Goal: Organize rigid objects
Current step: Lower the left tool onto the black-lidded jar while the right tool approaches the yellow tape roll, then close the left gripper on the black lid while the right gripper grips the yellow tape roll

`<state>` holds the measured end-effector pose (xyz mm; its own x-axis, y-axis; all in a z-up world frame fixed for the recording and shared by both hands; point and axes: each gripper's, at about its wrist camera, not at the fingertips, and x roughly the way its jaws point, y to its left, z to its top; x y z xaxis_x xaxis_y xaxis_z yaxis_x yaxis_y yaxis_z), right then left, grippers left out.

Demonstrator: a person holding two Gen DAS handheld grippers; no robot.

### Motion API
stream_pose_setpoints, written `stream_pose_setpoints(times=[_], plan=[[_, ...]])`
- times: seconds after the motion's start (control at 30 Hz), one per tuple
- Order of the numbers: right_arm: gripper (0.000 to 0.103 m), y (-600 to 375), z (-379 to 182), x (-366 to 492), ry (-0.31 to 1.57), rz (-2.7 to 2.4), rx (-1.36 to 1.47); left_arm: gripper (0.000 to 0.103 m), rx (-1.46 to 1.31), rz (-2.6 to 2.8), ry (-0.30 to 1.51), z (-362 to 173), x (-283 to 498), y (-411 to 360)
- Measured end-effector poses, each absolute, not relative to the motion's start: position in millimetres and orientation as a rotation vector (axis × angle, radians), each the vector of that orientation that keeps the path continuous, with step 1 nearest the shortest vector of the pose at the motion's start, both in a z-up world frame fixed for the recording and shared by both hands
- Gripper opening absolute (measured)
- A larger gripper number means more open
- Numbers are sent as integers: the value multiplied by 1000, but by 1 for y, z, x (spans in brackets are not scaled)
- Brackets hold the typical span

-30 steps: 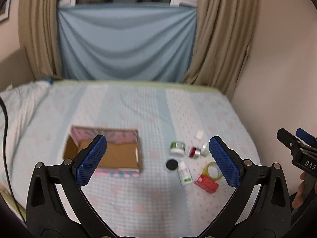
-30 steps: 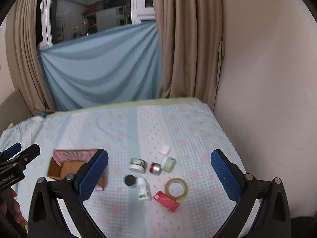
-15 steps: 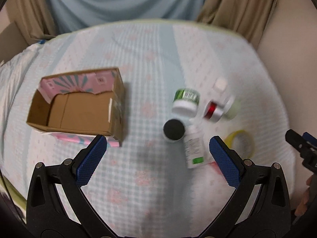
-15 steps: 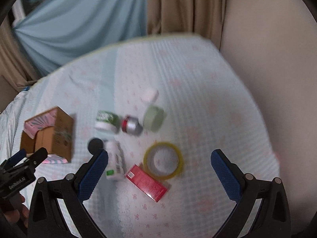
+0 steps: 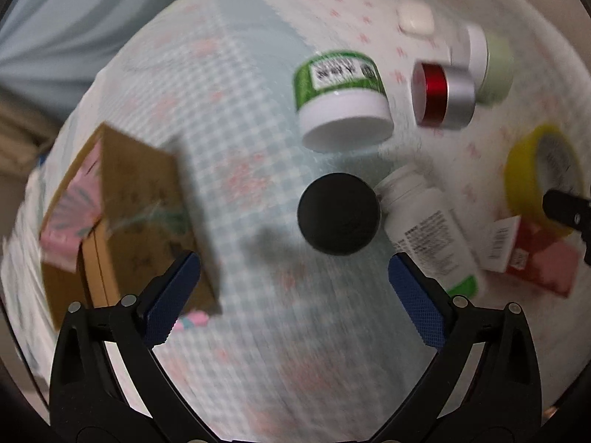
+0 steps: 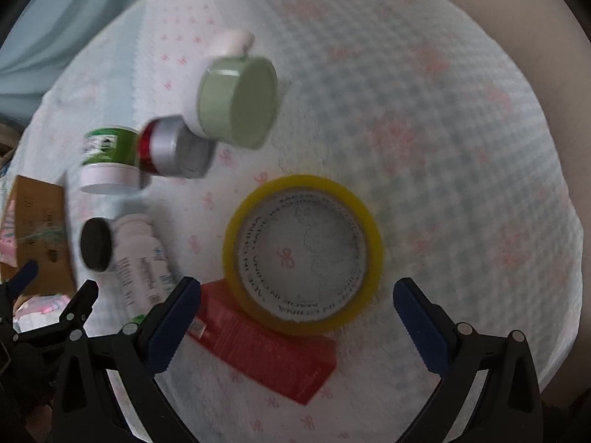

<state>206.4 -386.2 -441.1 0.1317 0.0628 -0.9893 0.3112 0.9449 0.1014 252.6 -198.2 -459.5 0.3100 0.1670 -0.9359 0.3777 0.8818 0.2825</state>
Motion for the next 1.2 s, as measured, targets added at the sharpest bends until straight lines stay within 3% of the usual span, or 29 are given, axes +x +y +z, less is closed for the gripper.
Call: stream_pose_setpoints(times=[0.17,0.47,0.6,0.67,1.2], plan=[[103,-386,-464,214,1487,-234,309,100,610,-210,1273,-487,260,-207],[103,-380,-497,231,1515,-264,331,85,678,-316,1231,-504,277,-217],[103,-378,-503,231,1504,-266,325,57,676,-396,1227,-505,276,-222],[97,-378,-501,232,1507,-277,309,57,679,-407,1219,-505,275,-224],[96,-389,-487,223,1486,-274,323,57,603,-359,1214,-495,274,-215]])
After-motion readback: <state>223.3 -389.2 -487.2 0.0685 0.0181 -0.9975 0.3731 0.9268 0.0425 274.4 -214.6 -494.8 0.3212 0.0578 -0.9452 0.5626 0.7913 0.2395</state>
